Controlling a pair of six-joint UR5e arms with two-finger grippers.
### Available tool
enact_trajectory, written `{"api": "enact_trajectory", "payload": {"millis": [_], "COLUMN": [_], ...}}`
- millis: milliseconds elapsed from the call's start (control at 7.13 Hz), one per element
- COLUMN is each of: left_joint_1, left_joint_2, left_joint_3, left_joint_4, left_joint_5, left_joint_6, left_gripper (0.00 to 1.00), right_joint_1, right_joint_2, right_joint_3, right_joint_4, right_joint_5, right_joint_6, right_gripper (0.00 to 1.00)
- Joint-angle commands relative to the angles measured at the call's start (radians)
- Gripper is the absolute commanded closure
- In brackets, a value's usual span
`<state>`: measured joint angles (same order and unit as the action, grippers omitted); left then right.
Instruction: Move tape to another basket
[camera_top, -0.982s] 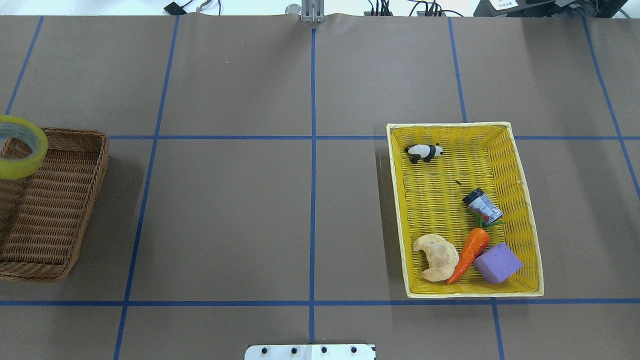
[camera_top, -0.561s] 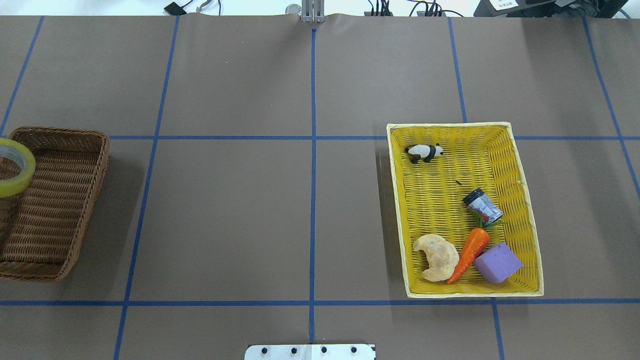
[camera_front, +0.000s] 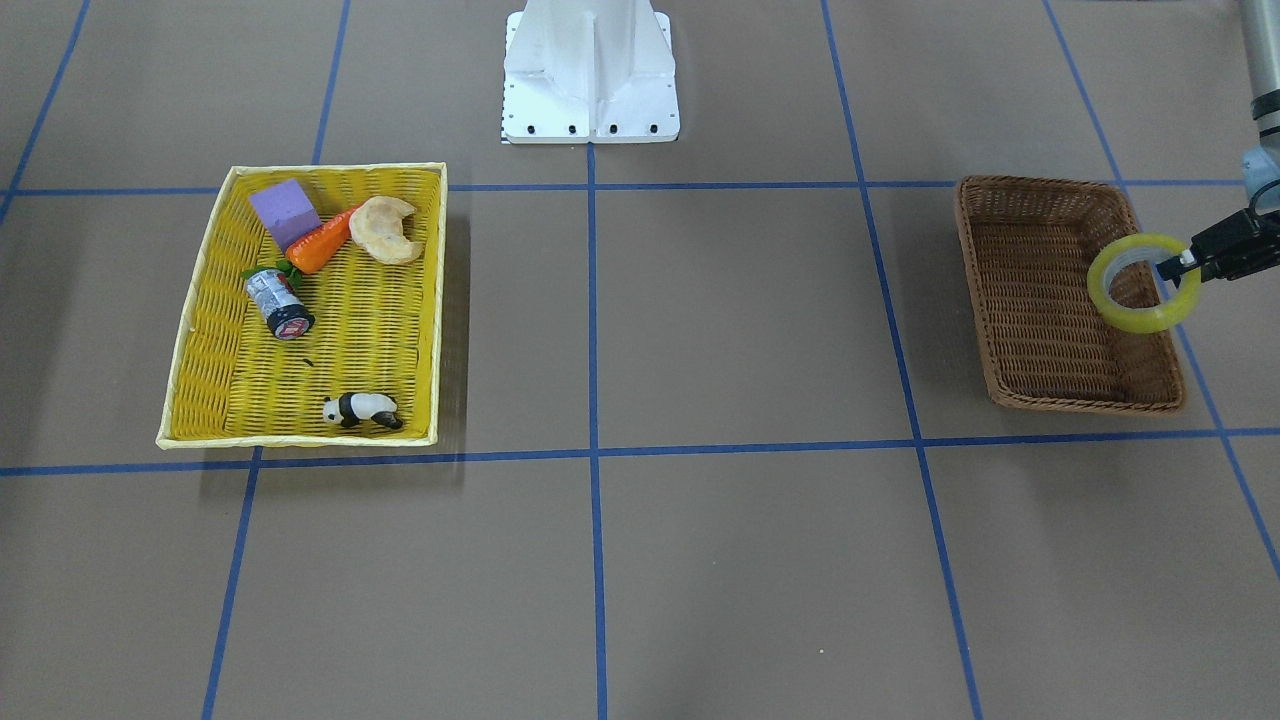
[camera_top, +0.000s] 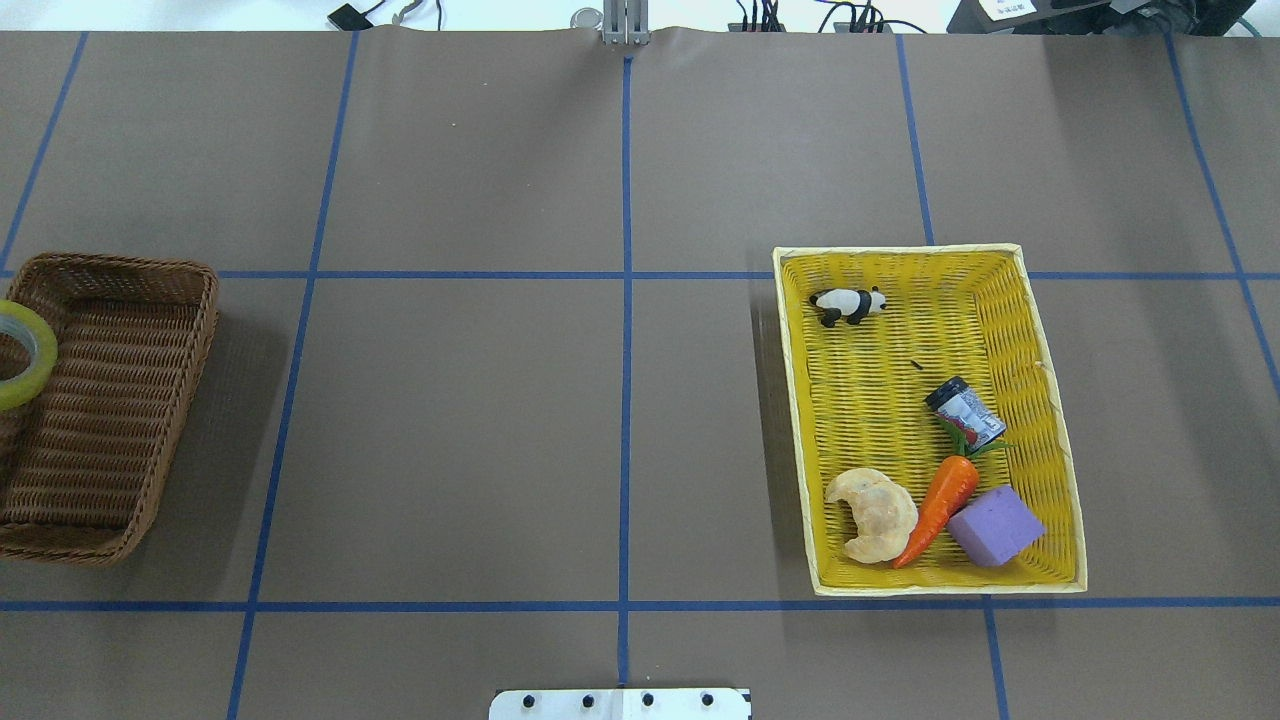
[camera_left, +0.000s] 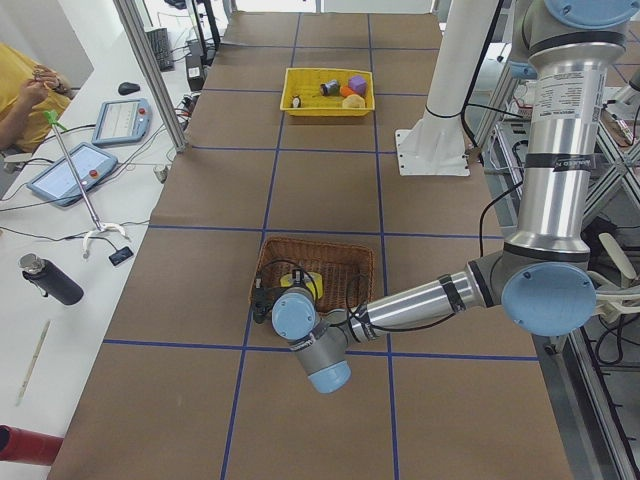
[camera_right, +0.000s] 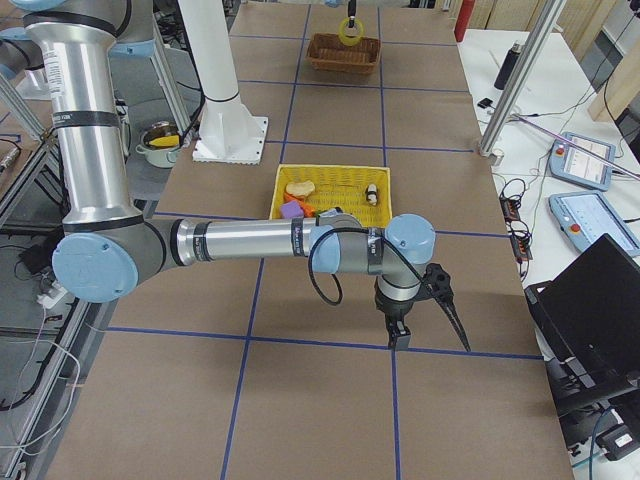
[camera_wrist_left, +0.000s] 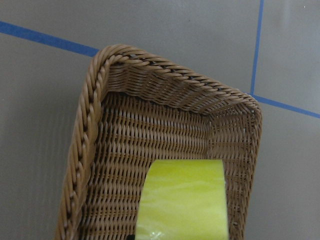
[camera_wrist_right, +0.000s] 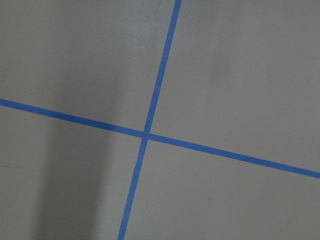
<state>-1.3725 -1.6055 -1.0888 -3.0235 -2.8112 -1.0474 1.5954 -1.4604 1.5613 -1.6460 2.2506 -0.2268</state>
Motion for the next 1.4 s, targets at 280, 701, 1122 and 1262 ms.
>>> {"api": "enact_trajectory", "payload": {"millis": [280,701,1122,1262], "left_joint_1": [0.001,0.001,-0.01,-0.013], "left_joint_2": [-0.001,-0.026,-0.079,-0.077], "left_joint_3": [0.03,-0.003,-0.057,-0.094], "left_joint_4": [-0.074,-0.068,-0.071,-0.072], "left_joint_5": [0.055,0.05,0.134,0.242], "left_joint_6": [0.007,-0.008,0.0,0.016], "left_gripper": [0.01,0.01,0.01,0.01], "right_joint_1": [0.0,0.0,0.0,0.0], "right_joint_2": [0.0,0.0,-0.002,-0.005], "right_joint_3": [0.003,0.002,0.003,0.003], "right_joint_4": [0.0,-0.002,-0.002,0.0], "right_joint_5": [0.0,0.0,0.0,0.0], "right_joint_6": [0.004,0.006,0.006,0.006], "right_gripper": [0.0,0.0,0.0,0.0]}}
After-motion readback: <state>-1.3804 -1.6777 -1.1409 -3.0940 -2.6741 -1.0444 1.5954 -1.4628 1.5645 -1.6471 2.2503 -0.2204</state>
